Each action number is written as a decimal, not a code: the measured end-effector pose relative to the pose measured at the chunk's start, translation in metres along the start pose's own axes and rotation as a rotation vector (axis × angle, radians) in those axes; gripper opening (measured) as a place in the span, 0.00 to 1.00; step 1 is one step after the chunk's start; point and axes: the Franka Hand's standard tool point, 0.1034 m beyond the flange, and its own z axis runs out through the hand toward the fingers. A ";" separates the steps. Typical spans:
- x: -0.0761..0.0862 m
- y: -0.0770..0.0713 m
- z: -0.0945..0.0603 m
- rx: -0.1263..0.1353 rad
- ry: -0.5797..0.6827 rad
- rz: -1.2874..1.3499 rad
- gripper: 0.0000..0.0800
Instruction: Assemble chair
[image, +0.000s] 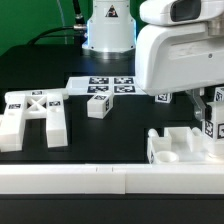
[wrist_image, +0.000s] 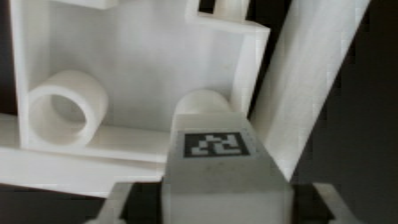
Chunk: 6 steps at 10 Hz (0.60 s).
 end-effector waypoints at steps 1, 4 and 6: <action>0.000 0.000 0.000 0.000 0.000 0.000 0.36; 0.000 -0.009 0.001 0.003 -0.005 0.342 0.36; 0.000 -0.009 0.001 0.010 -0.004 0.507 0.36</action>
Offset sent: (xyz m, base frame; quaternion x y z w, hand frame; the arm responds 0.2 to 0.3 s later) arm -0.0038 0.0096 -0.0039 -0.0246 -0.0342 0.3825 0.9230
